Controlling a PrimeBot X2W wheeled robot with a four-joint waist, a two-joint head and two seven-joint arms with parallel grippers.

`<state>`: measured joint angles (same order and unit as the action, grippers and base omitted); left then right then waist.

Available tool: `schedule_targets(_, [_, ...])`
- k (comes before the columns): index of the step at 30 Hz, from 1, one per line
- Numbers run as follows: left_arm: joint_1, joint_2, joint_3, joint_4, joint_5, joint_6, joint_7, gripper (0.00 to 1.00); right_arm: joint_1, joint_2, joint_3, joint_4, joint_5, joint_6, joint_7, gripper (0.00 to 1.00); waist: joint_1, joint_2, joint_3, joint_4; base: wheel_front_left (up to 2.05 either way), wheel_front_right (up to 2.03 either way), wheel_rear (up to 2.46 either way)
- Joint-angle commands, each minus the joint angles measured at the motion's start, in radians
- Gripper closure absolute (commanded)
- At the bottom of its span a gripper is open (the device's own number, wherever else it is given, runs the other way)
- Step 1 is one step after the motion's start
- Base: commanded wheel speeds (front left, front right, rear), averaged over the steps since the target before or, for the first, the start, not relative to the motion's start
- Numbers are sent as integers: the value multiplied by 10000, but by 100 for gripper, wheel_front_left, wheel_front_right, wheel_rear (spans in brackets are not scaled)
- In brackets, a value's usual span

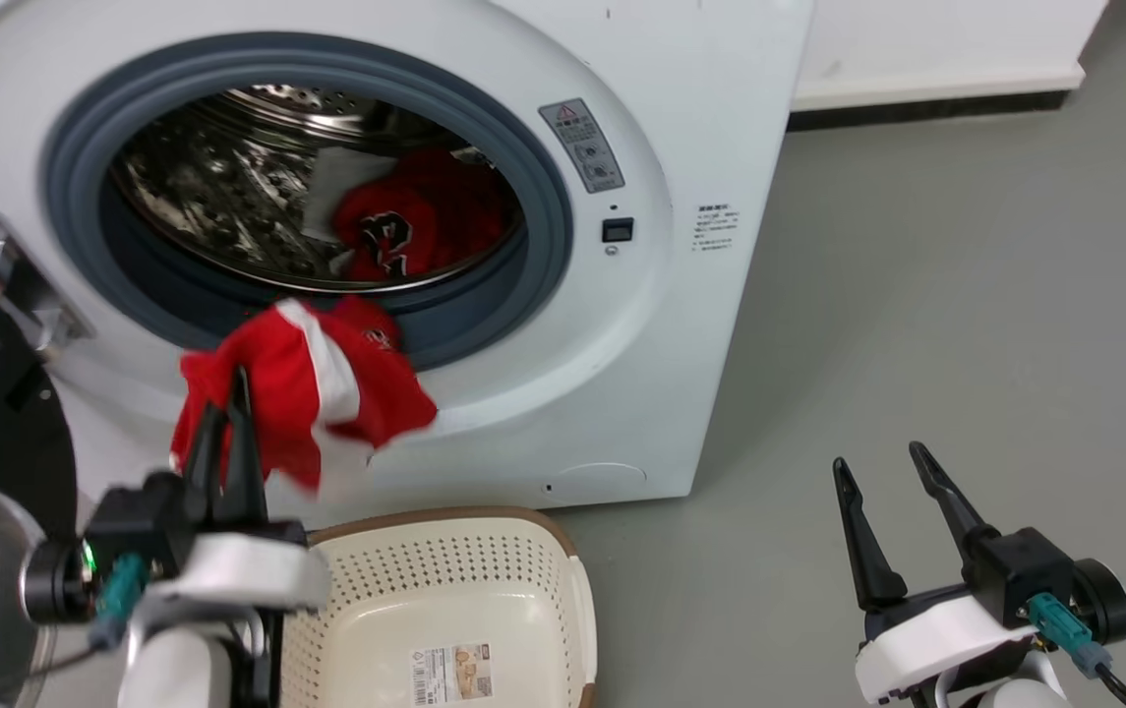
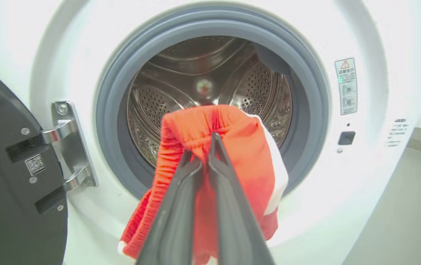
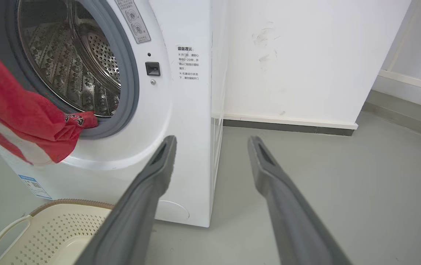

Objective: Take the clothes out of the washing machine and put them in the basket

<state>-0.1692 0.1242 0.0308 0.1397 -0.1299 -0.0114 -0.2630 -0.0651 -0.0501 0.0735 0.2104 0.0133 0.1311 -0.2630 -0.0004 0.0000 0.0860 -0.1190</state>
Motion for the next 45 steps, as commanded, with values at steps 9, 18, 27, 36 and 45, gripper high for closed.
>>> schedule_targets(9, [2128, -431, -322, -18, -153, 342, -16, 100, 192, 0, 39, -236, -62, -7, 78, 0, 4, 0, 126, 338, 0, 0, 0])
schedule_targets(18, [593, -598, -598, 3140, -598, 352, 33, 100, -926, 2, 273, -560, 49, -7, 36, 0, 4, 0, 2389, 293, 0, 0, 0])
schedule_targets(27, [-2561, -612, -603, 6459, -765, 112, -30, 100, -2328, 3, 526, -435, 52, -7, -19, 0, 4, 0, 4827, 300, 0, 0, 0])
schedule_targets(36, [-4896, -438, -361, 9684, -1068, 212, -19, 100, -3454, 2, 969, -554, 289, -7, -29, 0, 4, 0, 6530, -51, 0, 0, 0])
schedule_targets(45, [-5061, -203, -55, 10539, -1323, 478, -24, 0, -3660, 2, 1014, -353, 379, -7, -30, 0, 4, 0, 6528, -160, 0, 0, 0])
